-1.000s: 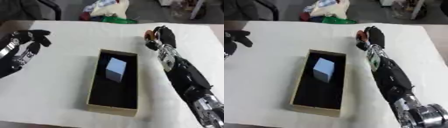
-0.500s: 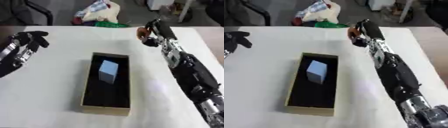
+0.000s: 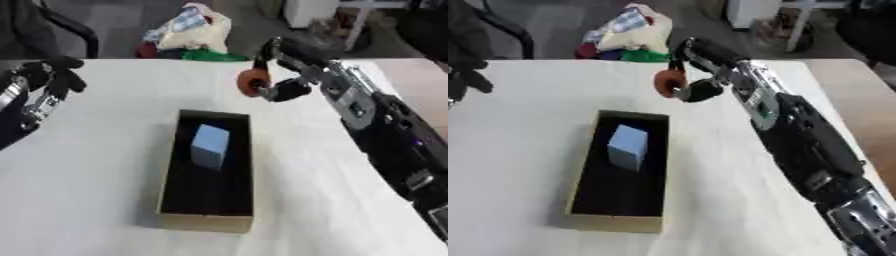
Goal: Pick up objects on the table and place them in the box.
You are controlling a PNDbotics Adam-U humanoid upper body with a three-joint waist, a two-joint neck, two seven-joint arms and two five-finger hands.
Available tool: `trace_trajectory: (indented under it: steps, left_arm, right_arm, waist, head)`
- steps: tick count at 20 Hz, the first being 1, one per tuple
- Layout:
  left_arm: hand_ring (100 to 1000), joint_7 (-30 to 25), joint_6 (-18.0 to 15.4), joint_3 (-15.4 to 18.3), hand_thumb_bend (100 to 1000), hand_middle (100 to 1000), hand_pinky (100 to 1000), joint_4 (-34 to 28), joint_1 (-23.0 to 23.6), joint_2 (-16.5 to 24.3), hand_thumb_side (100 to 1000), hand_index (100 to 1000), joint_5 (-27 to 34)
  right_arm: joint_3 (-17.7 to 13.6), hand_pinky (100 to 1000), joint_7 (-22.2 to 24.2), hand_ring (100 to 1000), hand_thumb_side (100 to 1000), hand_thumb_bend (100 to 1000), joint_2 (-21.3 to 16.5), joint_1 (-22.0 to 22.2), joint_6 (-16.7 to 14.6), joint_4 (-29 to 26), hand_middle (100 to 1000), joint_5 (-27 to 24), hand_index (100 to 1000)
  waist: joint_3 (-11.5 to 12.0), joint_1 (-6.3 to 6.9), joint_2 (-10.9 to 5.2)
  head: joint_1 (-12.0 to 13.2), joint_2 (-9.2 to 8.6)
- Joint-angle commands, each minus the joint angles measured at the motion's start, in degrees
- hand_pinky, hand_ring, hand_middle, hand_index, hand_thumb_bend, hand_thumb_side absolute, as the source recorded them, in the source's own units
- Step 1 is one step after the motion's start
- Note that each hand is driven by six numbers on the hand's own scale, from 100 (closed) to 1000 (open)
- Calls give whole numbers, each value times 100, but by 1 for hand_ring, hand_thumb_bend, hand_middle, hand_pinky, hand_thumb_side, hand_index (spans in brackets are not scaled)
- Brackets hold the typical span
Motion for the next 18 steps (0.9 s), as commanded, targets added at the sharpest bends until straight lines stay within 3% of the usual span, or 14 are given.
trace_trajectory:
  steps: [1, 5, 10, 13, 18]
  left_arm:
    - [671, 28, 7, 75, 100, 624, 783, -42, -56, 144, 950, 893, 46]
    - [670, 17, 14, 71, 100, 623, 783, -27, -60, 127, 952, 893, 58]
    - [670, 1, 22, 62, 100, 622, 782, -10, -68, 97, 958, 894, 70]
    - [670, -20, 19, 45, 100, 623, 783, -5, -79, 74, 961, 894, 79]
    - [671, -65, 6, 30, 100, 625, 784, 3, -93, 40, 966, 896, 86]
  right_arm:
    - [299, 726, 548, 741, 220, 100, -166, -62, -94, -448, 448, -555, 558]
    - [629, 732, 1100, 756, 265, 100, -77, 8, -113, -687, 467, -953, 581]
    - [809, 745, 1465, 776, 319, 100, 142, 137, -150, -822, 512, -1087, 635]
    - [846, 766, 1523, 797, 351, 100, 311, 237, -248, -872, 575, -834, 696]
    - [845, 803, 1524, 846, 523, 100, 533, 371, -540, -864, 742, -71, 864]
  waist:
    - [-23, 23, -124]
    - [-66, 29, -134]
    - [-109, 49, -133]
    - [-107, 68, -130]
    - [-94, 94, -124]
  head:
    - [18, 27]
    - [16, 28]
    - [15, 33]
    - [-1, 33]
    - [-12, 35]
